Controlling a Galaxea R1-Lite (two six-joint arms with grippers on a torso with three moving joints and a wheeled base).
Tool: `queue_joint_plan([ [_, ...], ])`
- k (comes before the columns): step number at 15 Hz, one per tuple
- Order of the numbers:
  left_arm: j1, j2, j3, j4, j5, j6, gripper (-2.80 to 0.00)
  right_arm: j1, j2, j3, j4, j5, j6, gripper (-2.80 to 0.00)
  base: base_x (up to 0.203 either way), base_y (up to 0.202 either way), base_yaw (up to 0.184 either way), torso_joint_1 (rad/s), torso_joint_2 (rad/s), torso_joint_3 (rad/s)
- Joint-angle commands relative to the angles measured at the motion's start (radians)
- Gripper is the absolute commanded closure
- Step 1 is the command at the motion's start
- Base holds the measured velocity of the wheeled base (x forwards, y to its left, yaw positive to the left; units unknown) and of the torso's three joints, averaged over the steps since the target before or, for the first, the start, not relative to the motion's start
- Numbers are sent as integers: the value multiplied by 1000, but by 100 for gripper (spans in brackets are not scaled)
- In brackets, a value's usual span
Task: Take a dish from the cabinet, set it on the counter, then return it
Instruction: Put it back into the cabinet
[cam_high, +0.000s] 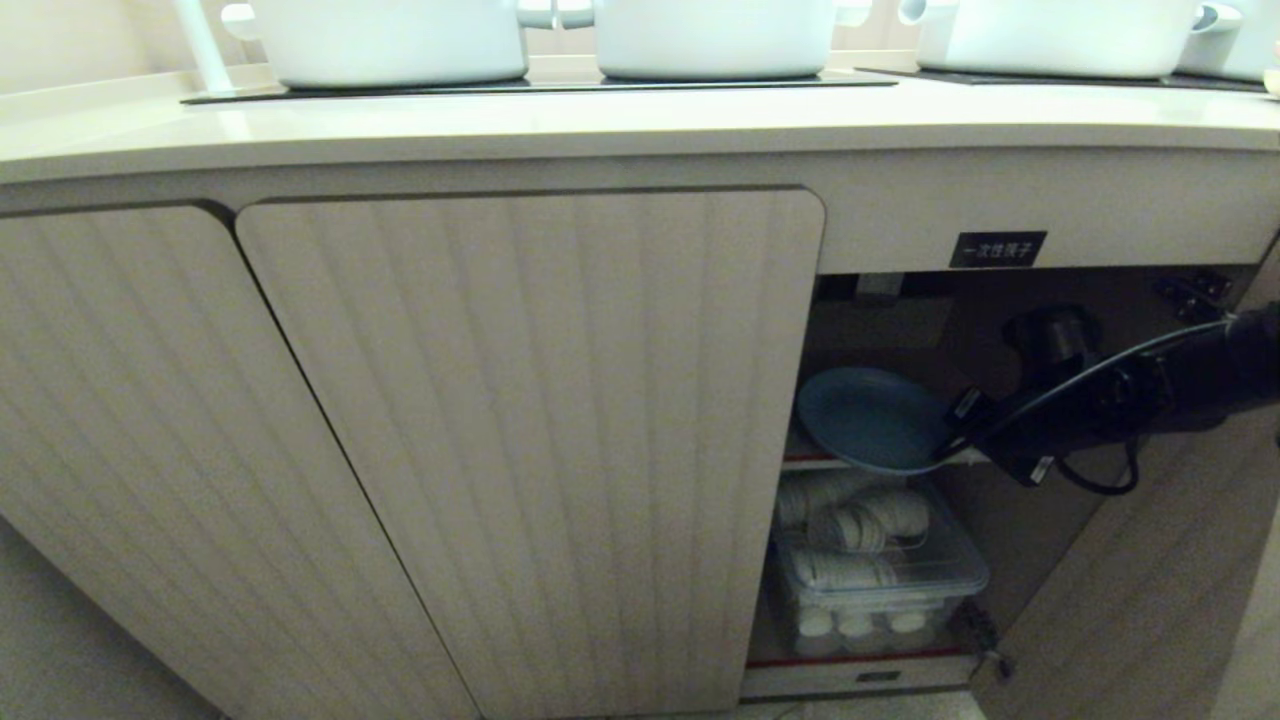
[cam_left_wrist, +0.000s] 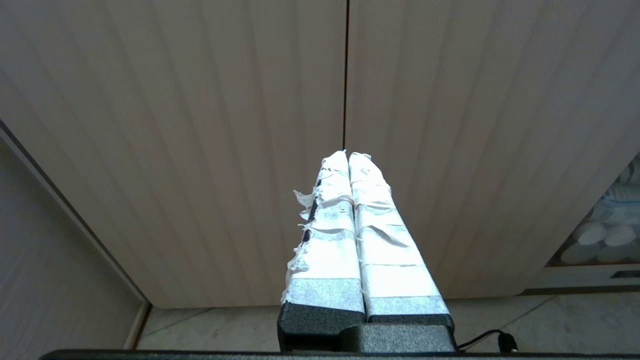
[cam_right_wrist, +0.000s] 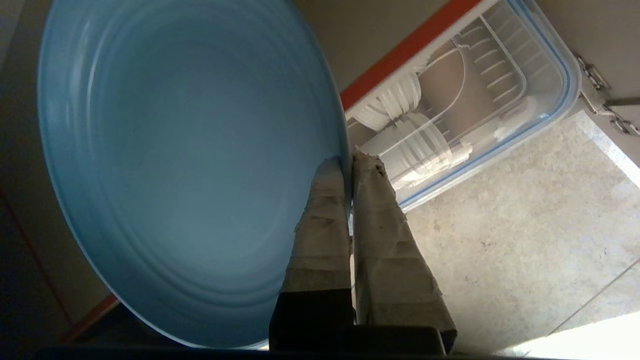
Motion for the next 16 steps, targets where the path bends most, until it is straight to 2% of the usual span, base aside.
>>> queue_joint_plan([
  [1, 0, 0, 0, 0, 1, 0, 0, 0, 19, -12, -4, -1, 2, 0, 0, 0, 0, 0, 0, 0],
  [16, 0, 0, 0, 0, 1, 0, 0, 8, 68, -61, -16, -27, -3, 0, 0, 0, 0, 0, 0, 0],
])
